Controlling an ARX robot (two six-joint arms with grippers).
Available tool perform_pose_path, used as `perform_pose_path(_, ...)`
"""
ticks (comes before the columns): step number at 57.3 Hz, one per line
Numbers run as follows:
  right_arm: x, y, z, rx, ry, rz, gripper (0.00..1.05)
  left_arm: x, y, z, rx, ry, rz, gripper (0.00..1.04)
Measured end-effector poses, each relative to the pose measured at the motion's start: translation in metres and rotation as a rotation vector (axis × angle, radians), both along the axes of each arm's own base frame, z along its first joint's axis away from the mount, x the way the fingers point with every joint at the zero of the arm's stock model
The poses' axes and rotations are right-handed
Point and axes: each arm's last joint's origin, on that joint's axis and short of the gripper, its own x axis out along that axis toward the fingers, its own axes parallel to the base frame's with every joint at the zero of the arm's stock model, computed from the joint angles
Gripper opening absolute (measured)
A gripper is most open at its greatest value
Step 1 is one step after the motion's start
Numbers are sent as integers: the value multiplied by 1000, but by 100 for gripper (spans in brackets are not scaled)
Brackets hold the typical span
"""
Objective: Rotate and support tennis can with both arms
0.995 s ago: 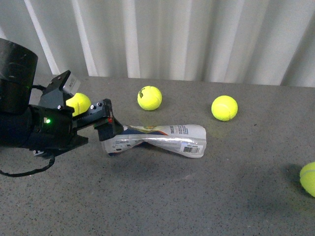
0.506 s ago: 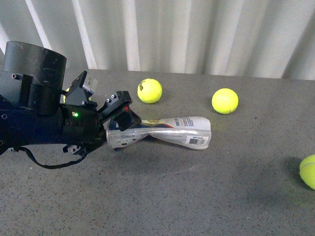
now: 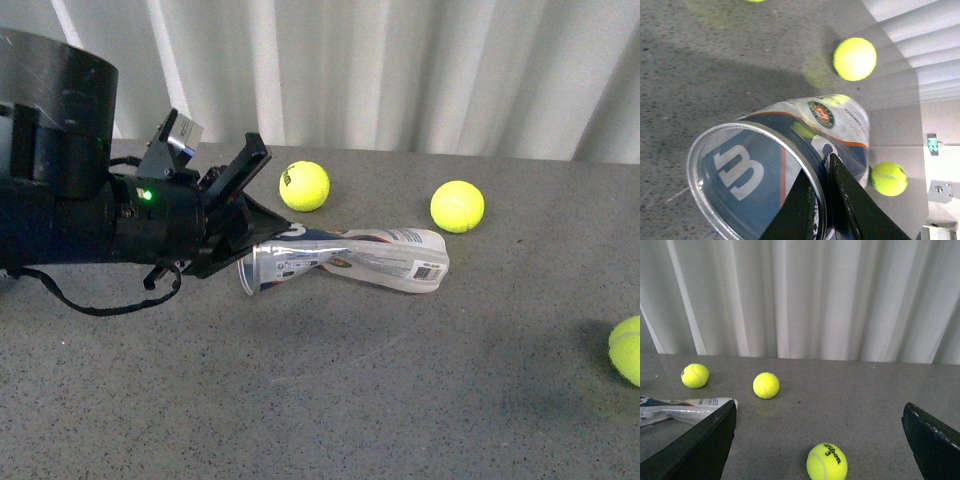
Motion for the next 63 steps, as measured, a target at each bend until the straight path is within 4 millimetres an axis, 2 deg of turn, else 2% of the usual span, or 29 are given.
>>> perform_pose_path(9, 0, 0, 0, 0, 0, 0, 98, -11, 5, 39, 11, -45, -75, 4)
perform_pose_path(15, 0, 0, 0, 0, 0, 0, 98, -18, 10, 63, 72, -79, -121, 4)
perform_pose_path(21, 0, 0, 0, 0, 0, 0, 98, -22, 14, 96, 156, -148, -199, 4)
perform_pose_path(28, 0, 0, 0, 0, 0, 0, 98, -23, 16, 144, 323, -278, -321, 4)
perform_pose_path(33, 0, 0, 0, 0, 0, 0, 98, -23, 15, 180, 581, -383, -474, 4)
perform_pose_path(41, 0, 0, 0, 0, 0, 0, 98, -26, 5, 201, 746, -472, -678, 4)
perform_pose_path(49, 0, 0, 0, 0, 0, 0, 98, -40, -19, 218, 830, -543, -980, 4)
perform_pose_path(56, 0, 0, 0, 0, 0, 0, 98, -40, -40, 209, 847, -556, -1117, 4)
perform_pose_path(63, 0, 0, 0, 0, 0, 0, 98, -30, -52, 191, 923, -545, -1143, 4)
